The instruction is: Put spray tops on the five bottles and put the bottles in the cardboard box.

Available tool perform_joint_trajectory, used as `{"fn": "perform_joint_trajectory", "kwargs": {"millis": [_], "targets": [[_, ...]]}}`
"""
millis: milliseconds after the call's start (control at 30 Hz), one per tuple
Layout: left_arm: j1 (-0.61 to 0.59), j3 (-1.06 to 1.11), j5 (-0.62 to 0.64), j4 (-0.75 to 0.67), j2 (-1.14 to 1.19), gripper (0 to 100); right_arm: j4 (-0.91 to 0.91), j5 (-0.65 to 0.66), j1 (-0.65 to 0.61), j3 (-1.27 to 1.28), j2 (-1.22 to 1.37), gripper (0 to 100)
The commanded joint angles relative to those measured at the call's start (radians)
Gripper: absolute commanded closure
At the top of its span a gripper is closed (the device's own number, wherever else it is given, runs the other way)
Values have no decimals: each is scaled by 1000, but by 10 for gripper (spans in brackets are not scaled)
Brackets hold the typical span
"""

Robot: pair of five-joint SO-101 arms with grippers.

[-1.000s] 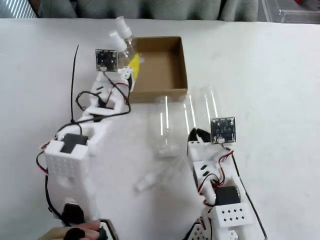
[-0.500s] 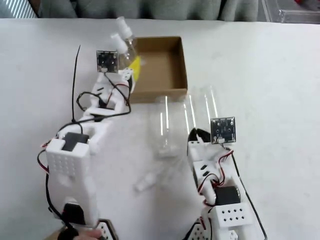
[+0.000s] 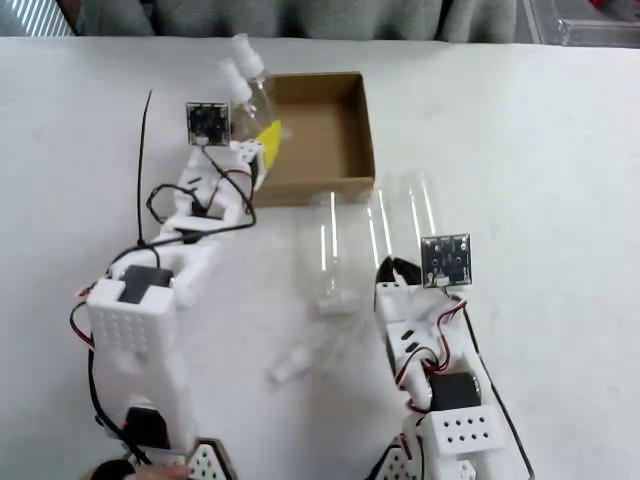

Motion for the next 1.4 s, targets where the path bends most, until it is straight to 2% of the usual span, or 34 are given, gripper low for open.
{"fn": "perform_joint_trajectory", "kwargs": {"millis": [0,133,233,667,967,1367], "targets": [[-10,-3,2,0,-65,677,8,9,5,9,-4,984],[-5,-5,3,32,-65,575,8,9,7,9,-2,984],[-2,-12,3,75,-67,546,8,9,7,9,-2,984],[-8,-9,3,75,-73,539,8,9,7,9,-2,984],[2,192,0,83,-346,544,8,9,7,9,-2,984],[-1,494,-8,534,-895,544,10,9,12,9,-2,984]]}}
